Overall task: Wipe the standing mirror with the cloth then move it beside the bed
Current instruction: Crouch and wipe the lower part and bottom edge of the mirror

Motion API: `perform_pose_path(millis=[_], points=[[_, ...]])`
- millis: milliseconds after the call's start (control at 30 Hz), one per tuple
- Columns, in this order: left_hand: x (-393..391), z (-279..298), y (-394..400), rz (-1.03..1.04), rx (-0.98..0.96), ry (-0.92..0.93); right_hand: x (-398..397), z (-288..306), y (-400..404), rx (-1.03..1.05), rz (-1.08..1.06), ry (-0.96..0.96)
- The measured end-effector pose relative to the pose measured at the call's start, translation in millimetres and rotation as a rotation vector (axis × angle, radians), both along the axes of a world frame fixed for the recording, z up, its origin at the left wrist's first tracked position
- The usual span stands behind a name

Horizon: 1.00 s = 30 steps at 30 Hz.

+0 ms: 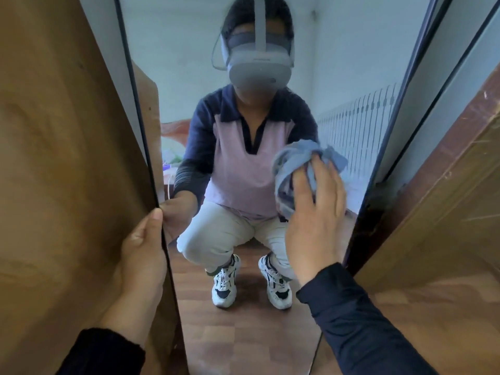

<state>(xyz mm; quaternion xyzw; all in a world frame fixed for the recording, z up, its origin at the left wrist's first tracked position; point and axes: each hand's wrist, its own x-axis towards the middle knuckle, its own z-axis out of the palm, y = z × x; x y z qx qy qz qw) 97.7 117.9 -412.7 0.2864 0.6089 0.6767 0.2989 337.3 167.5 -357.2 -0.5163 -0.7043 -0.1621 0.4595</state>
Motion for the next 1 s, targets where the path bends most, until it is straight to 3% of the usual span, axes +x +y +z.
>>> perform_pose_path(millis=[100,200,267,433,500,667,733,900,1000], points=[[0,0,2,0.003,0.009,-0.018,-6,-27,-9,-0.092,0.088,-0.292],[0,-2,2,0.009,0.002,-0.008,21,-33,-6,-0.139,0.096,-0.422],[0,-6,0,0.004,0.007,-0.019,40,-30,-4,-0.134,0.043,-0.352],[18,-16,-11,0.084,-0.005,-0.061,38,-19,-3,-0.16,-0.11,0.087],[22,-24,-17,0.093,-0.016,-0.069,19,-21,-6,-0.142,-0.074,0.085],[11,-33,-21,0.023,-0.072,-0.083,7,-38,-11,-0.091,0.104,-0.228],[9,-33,-22,0.005,-0.078,-0.083,21,-33,-9,-0.106,0.044,-0.17],[13,-32,-19,0.055,-0.091,-0.062,20,-32,-15,-0.206,-0.14,0.21],[14,-33,-16,0.055,-0.119,-0.059,-13,-49,-26,-0.283,-0.104,0.06]])
